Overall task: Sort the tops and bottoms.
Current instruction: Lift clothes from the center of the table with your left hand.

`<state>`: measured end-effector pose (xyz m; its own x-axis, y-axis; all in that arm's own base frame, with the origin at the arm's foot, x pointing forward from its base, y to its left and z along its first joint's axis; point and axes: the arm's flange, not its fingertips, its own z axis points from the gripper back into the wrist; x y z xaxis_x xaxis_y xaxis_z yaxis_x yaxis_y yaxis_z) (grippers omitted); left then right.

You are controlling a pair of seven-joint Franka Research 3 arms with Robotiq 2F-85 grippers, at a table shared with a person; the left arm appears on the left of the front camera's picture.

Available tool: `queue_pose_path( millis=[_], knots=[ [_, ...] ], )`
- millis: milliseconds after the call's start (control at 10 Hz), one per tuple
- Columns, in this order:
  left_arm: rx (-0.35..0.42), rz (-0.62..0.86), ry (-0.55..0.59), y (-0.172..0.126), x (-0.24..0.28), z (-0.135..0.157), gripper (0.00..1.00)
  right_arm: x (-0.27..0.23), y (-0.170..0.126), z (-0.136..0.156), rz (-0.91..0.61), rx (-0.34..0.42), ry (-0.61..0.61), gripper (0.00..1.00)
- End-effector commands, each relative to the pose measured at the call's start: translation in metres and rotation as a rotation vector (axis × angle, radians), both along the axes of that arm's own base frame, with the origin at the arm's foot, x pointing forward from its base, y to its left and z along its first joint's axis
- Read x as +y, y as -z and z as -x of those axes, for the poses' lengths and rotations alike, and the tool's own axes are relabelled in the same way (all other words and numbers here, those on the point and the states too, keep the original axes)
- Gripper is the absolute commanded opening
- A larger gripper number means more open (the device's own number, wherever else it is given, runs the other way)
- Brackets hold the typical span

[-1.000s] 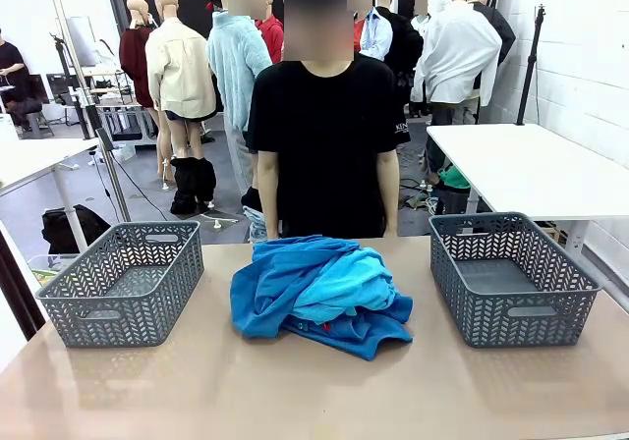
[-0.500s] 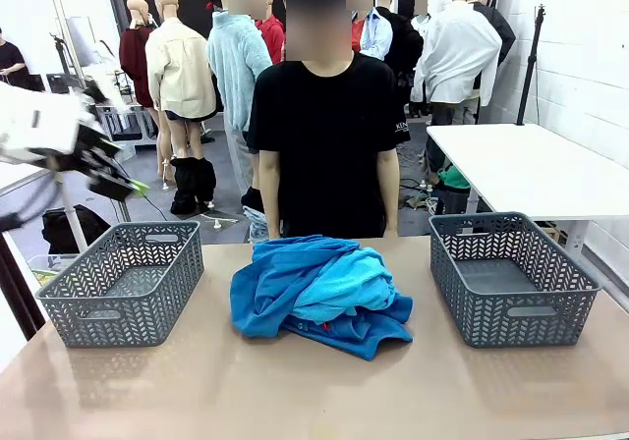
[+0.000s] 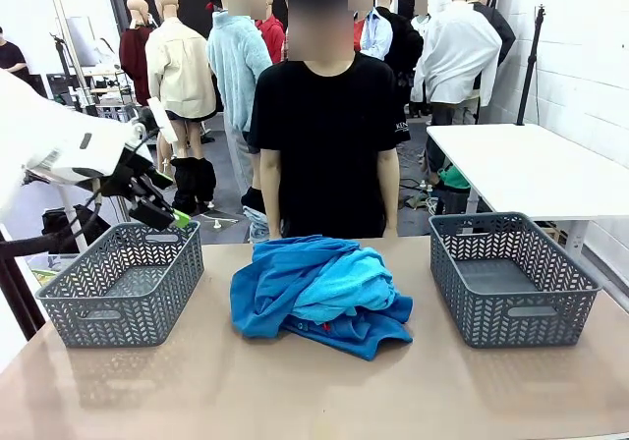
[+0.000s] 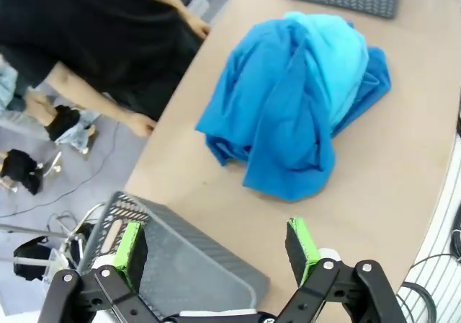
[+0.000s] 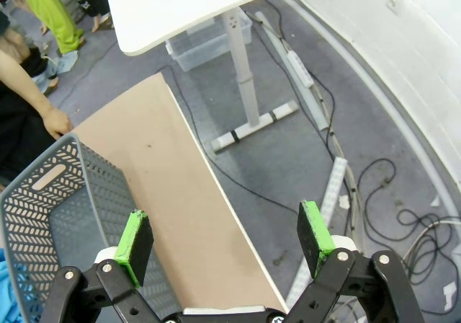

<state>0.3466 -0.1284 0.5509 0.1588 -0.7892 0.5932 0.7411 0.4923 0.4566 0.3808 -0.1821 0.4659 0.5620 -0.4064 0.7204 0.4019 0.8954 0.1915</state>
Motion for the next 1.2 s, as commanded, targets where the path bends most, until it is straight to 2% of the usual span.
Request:
queue_pose_path(
  millis=[0,100,200,400,600,800,1000,1100],
  knots=[
    [-0.045,-0.020,-0.026,-0.003,0.006,0.001,1.00,0.000,0.001,0.001,-0.009,0.005,-0.001,1.00],
    [0.000,0.000,0.000,0.000,0.000,0.000,1.00,0.000,0.001,0.001,-0.009,0.005,-0.001,1.00],
    [0.058,0.025,0.004,0.017,0.003,0.001,1.00,0.000,0.001,0.001,-0.009,0.005,-0.001,1.00],
    [0.174,0.056,0.125,0.028,-0.017,-0.028,1.00,0.000,0.001,0.001,-0.009,0.005,-0.001,1.00],
    [0.250,0.050,0.229,0.046,-0.048,-0.058,1.00,0.000,0.001,0.001,-0.009,0.005,-0.001,1.00],
    [0.317,0.026,0.267,0.071,-0.077,-0.079,1.00,0.000,0.001,0.001,-0.009,0.005,-0.001,1.00],
    [0.303,-0.038,0.224,0.099,-0.096,-0.107,1.00,0.000,0.001,0.001,-0.009,0.005,-0.001,1.00],
    [0.344,-0.061,0.243,0.108,-0.100,-0.112,1.00,0.000,0.001,0.001,-0.009,0.005,-0.001,1.00]
  ],
)
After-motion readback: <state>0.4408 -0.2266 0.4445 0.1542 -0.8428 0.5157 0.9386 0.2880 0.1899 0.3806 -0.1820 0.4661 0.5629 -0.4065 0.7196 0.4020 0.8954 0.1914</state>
